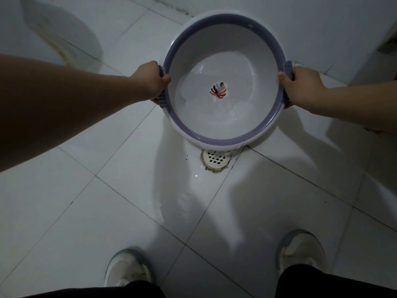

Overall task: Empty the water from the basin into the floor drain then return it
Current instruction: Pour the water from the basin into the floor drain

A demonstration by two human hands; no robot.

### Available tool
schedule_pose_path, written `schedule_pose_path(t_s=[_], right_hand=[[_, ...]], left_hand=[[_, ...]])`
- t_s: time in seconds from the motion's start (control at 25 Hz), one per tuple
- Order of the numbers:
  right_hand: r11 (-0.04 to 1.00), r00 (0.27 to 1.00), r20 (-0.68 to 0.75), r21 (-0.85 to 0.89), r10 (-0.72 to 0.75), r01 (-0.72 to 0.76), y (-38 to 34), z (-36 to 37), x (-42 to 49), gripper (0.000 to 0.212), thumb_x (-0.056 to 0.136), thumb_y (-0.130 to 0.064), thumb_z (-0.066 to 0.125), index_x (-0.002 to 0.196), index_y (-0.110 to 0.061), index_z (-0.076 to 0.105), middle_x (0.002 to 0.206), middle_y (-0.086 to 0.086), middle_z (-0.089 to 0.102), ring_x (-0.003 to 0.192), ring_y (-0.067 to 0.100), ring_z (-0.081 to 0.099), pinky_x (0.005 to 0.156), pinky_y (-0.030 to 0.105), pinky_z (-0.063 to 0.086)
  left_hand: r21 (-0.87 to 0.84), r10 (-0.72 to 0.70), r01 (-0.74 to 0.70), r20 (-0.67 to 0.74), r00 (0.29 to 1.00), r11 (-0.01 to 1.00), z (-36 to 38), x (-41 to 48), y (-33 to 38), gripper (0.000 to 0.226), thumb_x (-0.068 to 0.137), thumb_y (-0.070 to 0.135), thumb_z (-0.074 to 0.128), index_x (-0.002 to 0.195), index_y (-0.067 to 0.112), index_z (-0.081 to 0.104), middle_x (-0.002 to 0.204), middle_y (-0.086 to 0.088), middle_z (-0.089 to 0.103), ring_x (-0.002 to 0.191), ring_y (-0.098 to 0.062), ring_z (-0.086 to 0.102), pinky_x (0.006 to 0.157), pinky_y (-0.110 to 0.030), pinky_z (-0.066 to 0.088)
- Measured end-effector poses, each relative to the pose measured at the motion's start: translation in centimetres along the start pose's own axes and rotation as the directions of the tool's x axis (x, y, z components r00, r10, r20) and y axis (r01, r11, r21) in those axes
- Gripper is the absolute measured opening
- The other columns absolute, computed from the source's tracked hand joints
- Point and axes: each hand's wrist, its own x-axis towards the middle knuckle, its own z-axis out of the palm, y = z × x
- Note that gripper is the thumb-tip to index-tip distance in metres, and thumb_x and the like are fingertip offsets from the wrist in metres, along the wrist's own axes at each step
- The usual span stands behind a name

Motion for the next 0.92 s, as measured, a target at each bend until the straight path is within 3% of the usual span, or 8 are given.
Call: schedule_pose_path(t_s=[0.48,0.68,0.92], right_hand=[[1.000,1.000,0.006,0.004,0.003,-0.003,-0.37,0.02,-0.48,0.042,0.102,-0.036,0.042,0.112,0.003,0.056,0.100,0.025,0.067,0.079,0.037,0.069,0.077,0.044,0.058],[1.000,1.000,-0.004,0.013,0.001,-0.001,-0.41,0.28,-0.72,0.041,0.102,-0.035,0.042,0.111,0.002,0.056,0.100,0.022,0.065,0.080,0.034,0.067,0.071,0.036,0.056],[1.000,1.000,-0.013,0.009,-0.010,0.010,-0.72,0.23,-0.95,0.044,0.102,-0.036,0.042,0.112,0.004,0.056,0.105,0.026,0.065,0.087,0.038,0.068,0.078,0.047,0.058]], left_hand=[[0.017,0.005,-0.005,-0.024,1.000,1.000,-0.05,0.06,-0.31,0.019,0.102,0.026,0.041,0.104,0.008,0.048,0.095,-0.013,0.060,0.058,-0.013,0.058,0.035,-0.015,0.041],[-0.038,-0.009,0.009,-0.003,1.000,0.999,-0.08,-0.34,-0.16,0.018,0.102,0.024,0.042,0.107,0.007,0.047,0.099,-0.016,0.059,0.062,-0.021,0.061,0.045,-0.024,0.048],[-0.052,-0.010,0.010,-0.004,1.000,0.999,-0.10,-0.54,-0.10,0.017,0.102,0.024,0.041,0.106,0.008,0.045,0.100,-0.016,0.058,0.061,-0.019,0.059,0.044,-0.024,0.047]])
